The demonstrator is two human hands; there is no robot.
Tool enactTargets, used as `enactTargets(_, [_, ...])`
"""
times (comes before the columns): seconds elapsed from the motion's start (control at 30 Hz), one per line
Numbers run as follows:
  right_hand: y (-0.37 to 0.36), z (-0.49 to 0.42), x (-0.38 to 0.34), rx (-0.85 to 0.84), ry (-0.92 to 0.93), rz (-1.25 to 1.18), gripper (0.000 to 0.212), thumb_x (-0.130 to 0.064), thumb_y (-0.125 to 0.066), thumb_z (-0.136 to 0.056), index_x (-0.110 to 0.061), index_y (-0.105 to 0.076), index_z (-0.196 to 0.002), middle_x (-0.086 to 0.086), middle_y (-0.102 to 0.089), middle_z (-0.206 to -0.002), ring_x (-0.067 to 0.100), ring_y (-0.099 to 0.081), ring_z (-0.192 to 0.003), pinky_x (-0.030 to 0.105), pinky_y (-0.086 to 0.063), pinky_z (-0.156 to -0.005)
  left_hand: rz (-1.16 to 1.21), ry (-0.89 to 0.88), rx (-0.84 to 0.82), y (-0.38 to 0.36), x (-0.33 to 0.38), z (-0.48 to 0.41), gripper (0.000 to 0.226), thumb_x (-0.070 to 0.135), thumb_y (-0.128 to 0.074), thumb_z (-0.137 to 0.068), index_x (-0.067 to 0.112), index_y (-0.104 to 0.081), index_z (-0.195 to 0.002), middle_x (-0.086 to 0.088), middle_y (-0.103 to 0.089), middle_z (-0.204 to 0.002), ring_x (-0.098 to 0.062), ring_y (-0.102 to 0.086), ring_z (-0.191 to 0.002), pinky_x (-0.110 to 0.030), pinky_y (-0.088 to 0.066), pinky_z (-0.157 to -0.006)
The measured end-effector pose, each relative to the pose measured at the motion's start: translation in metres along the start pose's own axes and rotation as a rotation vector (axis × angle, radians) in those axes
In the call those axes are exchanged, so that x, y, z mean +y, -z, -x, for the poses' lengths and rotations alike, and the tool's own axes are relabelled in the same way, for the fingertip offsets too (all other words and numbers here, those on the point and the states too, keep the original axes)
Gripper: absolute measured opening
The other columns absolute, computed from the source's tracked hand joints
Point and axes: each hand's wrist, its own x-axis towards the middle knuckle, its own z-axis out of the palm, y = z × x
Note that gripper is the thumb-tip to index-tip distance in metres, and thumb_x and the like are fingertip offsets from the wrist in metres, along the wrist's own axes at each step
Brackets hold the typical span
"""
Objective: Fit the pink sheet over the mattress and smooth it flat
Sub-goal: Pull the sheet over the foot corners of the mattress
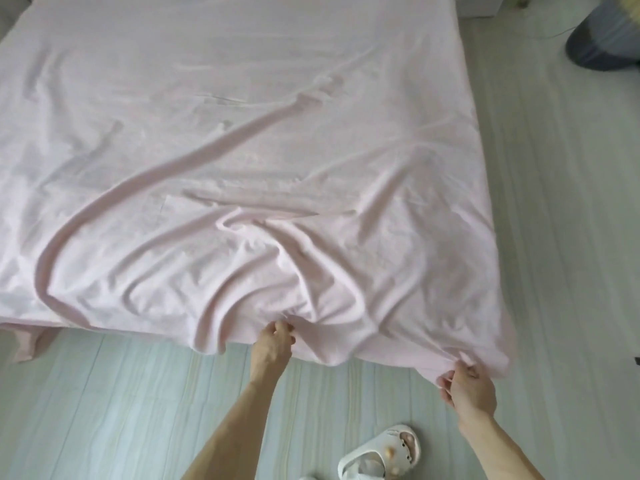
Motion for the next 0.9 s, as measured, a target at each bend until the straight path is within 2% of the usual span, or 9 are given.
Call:
enactTargets(0.07, [0.017,0.006,0.01,0.049,0.061,0.075,0.02,-0.02,-0.047,-0.097,-0.008,-0.055,-0.084,0.013,-0.068,-0.064,0.023,-0.058,-0.05,0.032,-0.053,-0.054,0.113,0.195,-0.079,-0.001,-0.006,0.003,0.055,0.064,-0.037,-0.095,0.014,-0.054,-0.113,-0.007,-0.062,-0.112,-0.026,-0.064,-0.092,-0.038,-0.049,-0.07])
enactTargets(0.13, [0.031,0.009,0.02,0.072,0.074,0.078,0.023,-0.02,-0.046,-0.097,-0.005,-0.053,-0.08,0.017,-0.069,-0.072,0.026,-0.061,-0.054,0.032,-0.053,-0.053,0.201,0.229,-0.044,-0.005,-0.015,-0.004,0.067,0.066,-0.035,-0.095,0.007,-0.052,-0.121,-0.008,-0.062,-0.11,-0.022,-0.063,-0.087,-0.035,-0.049,-0.069])
enactTargets(0.23, [0.036,0.013,0.026,0.06,0.102,0.079,0.024,-0.019,-0.045,-0.098,-0.002,-0.052,-0.083,0.016,-0.063,-0.078,0.025,-0.063,-0.057,0.028,-0.051,-0.049,0.238,0.221,-0.011,-0.01,-0.025,-0.02,0.06,0.056,-0.036,-0.099,0.005,-0.055,-0.123,-0.008,-0.063,-0.116,-0.02,-0.064,-0.08,-0.035,-0.049,-0.073])
enactTargets(0.33, [0.037,0.012,0.032,0.021,0.141,0.071,0.022,-0.015,-0.044,-0.094,-0.003,-0.05,-0.077,0.014,-0.06,-0.072,0.026,-0.064,-0.058,0.027,-0.05,-0.048,0.113,0.265,0.01,-0.018,-0.034,-0.03,0.067,0.07,-0.032,-0.092,0.01,-0.053,-0.115,-0.006,-0.062,-0.108,-0.024,-0.065,-0.083,-0.035,-0.049,-0.072])
enactTargets(0.5, [0.036,-0.002,0.041,0.08,0.194,0.089,0.024,-0.016,-0.043,-0.096,-0.008,-0.049,-0.074,0.013,-0.061,-0.073,0.022,-0.07,-0.056,0.024,-0.048,-0.043,0.381,0.197,0.002,-0.037,-0.054,-0.027,0.052,0.057,-0.029,-0.101,0.012,-0.054,-0.111,-0.004,-0.067,-0.098,-0.026,-0.066,-0.093,-0.039,-0.05,-0.082])
enactTargets(0.6, [0.034,-0.012,0.039,0.184,0.233,0.132,0.024,-0.021,-0.043,-0.096,-0.009,-0.051,-0.077,0.013,-0.065,-0.072,0.006,-0.065,-0.044,0.025,-0.051,-0.047,0.165,0.052,0.191,-0.042,-0.078,-0.011,0.056,0.049,-0.031,-0.103,0.002,-0.059,-0.091,-0.01,-0.067,-0.077,-0.034,-0.063,-0.079,-0.042,-0.049,-0.076])
enactTargets(0.73, [0.042,-0.021,0.061,0.295,0.207,0.148,0.024,-0.025,-0.041,-0.095,-0.013,-0.048,-0.076,0.013,-0.065,-0.062,0.006,-0.059,-0.035,0.026,-0.054,-0.045,0.086,0.052,0.144,-0.063,-0.13,0.028,0.049,0.04,-0.031,-0.104,0.005,-0.06,-0.083,-0.009,-0.066,-0.063,-0.03,-0.064,-0.064,-0.041,-0.05,-0.067])
enactTargets(0.83, [0.036,-0.031,0.069,0.266,0.159,0.168,0.023,-0.026,-0.041,-0.096,-0.014,-0.048,-0.078,0.006,-0.064,-0.059,0.019,-0.064,-0.044,0.047,-0.059,-0.068,0.058,0.105,0.065,-0.074,-0.136,0.023,0.042,0.043,-0.033,-0.103,0.011,-0.059,-0.095,-0.005,-0.07,-0.075,-0.026,-0.069,-0.064,-0.033,-0.049,-0.06])
enactTargets(0.9, [0.027,-0.039,0.061,0.211,0.065,0.028,0.013,-0.021,-0.044,-0.097,-0.013,-0.052,-0.09,0.011,-0.065,-0.077,0.023,-0.064,-0.055,0.039,-0.057,-0.063,0.111,0.217,-0.051,-0.07,-0.117,0.007,0.027,0.036,-0.042,-0.102,0.012,-0.054,-0.107,-0.005,-0.069,-0.094,-0.024,-0.067,-0.067,-0.028,-0.041,-0.058])
